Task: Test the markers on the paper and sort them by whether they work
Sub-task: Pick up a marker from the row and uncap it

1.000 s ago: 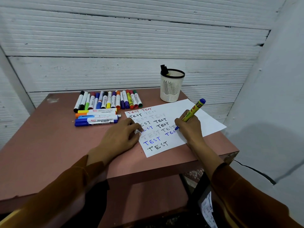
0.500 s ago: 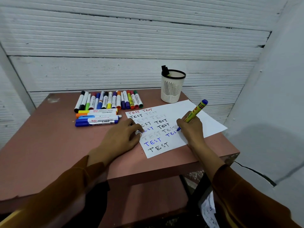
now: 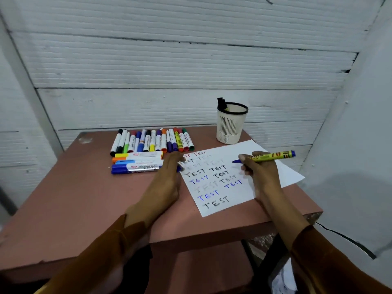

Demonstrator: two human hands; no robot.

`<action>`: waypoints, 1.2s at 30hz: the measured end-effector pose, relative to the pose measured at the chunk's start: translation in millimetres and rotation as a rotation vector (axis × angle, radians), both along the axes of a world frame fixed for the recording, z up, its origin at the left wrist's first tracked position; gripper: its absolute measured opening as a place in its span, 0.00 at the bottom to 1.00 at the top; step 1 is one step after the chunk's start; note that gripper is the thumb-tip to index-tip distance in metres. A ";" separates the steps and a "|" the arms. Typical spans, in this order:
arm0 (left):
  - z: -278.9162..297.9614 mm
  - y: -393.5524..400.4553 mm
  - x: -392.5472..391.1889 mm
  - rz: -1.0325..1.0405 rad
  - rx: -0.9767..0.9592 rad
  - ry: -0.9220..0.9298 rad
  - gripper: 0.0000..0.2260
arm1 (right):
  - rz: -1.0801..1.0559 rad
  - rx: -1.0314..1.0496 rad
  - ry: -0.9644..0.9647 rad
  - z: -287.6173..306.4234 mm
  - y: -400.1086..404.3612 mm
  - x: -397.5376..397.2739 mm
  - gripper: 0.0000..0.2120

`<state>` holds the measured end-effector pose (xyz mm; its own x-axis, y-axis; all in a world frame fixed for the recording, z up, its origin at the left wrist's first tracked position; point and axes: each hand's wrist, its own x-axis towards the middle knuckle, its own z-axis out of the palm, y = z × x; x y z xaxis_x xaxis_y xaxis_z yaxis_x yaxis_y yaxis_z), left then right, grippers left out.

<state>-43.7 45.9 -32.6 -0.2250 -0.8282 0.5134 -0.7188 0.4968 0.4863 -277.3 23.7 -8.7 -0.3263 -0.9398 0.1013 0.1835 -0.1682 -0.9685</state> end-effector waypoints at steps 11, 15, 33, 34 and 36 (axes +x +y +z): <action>5.0 -0.4 7.3 0.063 0.145 0.208 0.14 | 0.353 -0.043 -0.154 2.1 6.5 66.4 0.08; 3.8 -3.0 7.1 0.043 0.139 0.242 0.09 | 0.323 -0.057 -0.080 -1.1 4.5 64.5 0.08; 6.0 -0.9 7.3 -0.003 0.187 0.359 0.06 | 0.436 -0.036 -0.193 0.8 8.2 73.0 0.03; 6.1 -0.4 8.0 -0.002 0.194 0.387 0.06 | 0.435 -0.020 -0.221 1.0 8.4 73.7 0.03; 5.7 -0.5 10.5 -0.018 0.234 0.463 0.05 | 0.376 -0.017 -0.230 0.4 7.5 72.8 0.05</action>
<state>-33.3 45.4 -26.9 -0.0331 -0.9310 0.3635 -0.3945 0.3463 0.8511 -204.5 31.3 -8.3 0.0219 -0.9963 0.0825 0.4454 -0.0642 -0.8930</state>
